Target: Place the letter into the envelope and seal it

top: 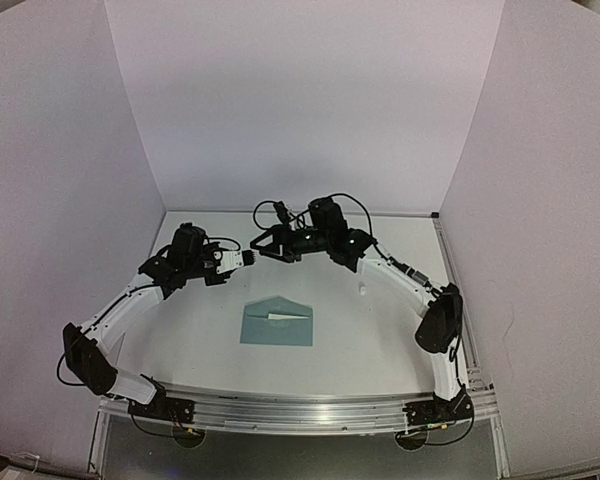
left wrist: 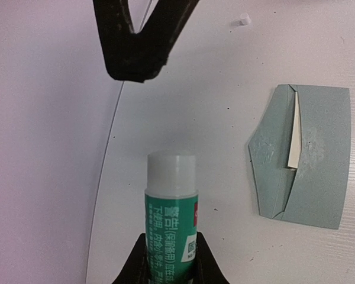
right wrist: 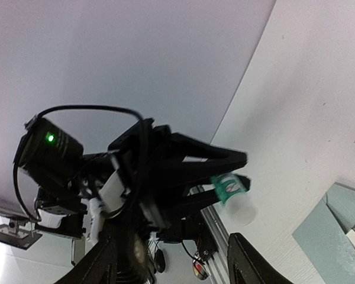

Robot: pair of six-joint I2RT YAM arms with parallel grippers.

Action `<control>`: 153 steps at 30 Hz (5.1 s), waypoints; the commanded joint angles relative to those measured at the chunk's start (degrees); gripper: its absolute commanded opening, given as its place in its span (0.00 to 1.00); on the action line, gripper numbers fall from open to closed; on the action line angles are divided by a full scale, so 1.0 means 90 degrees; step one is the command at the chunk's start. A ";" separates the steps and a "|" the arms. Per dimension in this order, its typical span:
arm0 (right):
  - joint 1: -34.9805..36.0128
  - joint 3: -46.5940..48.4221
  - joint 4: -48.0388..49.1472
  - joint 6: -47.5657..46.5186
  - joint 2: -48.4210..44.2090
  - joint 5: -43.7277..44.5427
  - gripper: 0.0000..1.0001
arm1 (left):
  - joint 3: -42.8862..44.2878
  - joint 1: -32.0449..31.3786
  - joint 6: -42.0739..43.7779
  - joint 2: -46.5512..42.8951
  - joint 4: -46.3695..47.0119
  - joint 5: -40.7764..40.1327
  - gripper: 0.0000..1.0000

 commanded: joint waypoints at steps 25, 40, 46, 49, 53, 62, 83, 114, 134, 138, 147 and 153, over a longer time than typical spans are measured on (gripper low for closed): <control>0.0163 0.0638 0.0038 0.0690 0.0822 -0.0587 0.49 | 0.0293 -0.0069 0.0071 -0.0160 0.0616 0.0383 0.00; 0.0203 0.0982 0.0228 0.0965 0.1151 -0.0872 0.22 | 0.0337 -0.0072 0.0119 -0.0131 0.0600 0.0346 0.00; 0.0210 0.1004 0.0313 0.0965 0.1159 -0.0975 0.00 | 0.0353 -0.0072 0.0049 -0.0115 0.0591 0.0358 0.00; 0.0199 0.0954 0.0354 0.0861 0.1056 -0.0971 0.00 | 0.0374 -0.0072 -0.0102 -0.0111 0.0521 0.0339 0.11; 0.0099 0.0806 0.0350 0.0559 0.0782 -0.0994 0.00 | 0.0557 -0.0064 -0.0449 -0.0111 0.0143 0.0300 0.69; 0.0043 -0.0568 0.0212 -0.1596 -0.0603 -0.1278 0.00 | 0.1848 0.0241 -0.0413 -0.0038 -0.3289 0.2164 0.91; 0.0361 -0.0239 -0.1274 -0.3380 -0.0705 -0.0828 0.00 | 0.2167 0.0097 -0.0710 0.0383 -0.2995 0.3062 0.63; 0.0367 0.0131 -0.1544 -0.3317 -0.0461 -0.0468 0.00 | 0.2055 -0.0005 -0.0395 0.0415 -0.2831 0.2803 0.03; 0.0114 -0.0495 0.0491 0.1479 0.0053 0.1264 0.00 | -0.2538 -0.0180 0.4734 -0.0312 0.6840 0.0678 0.00; 0.0097 -0.0899 0.1098 0.1956 0.0058 0.1210 0.00 | -0.2977 -0.0179 0.5507 -0.0071 0.8144 0.0970 0.00; 0.0086 -0.1168 0.1429 0.2064 -0.0023 0.1242 0.00 | -0.3297 -0.0179 0.5753 0.0016 0.8786 0.0915 0.03; -0.0001 -0.1325 0.1414 0.1046 -0.0308 0.0948 0.00 | -0.2810 -0.0178 0.4160 -0.0632 0.6644 0.0022 0.97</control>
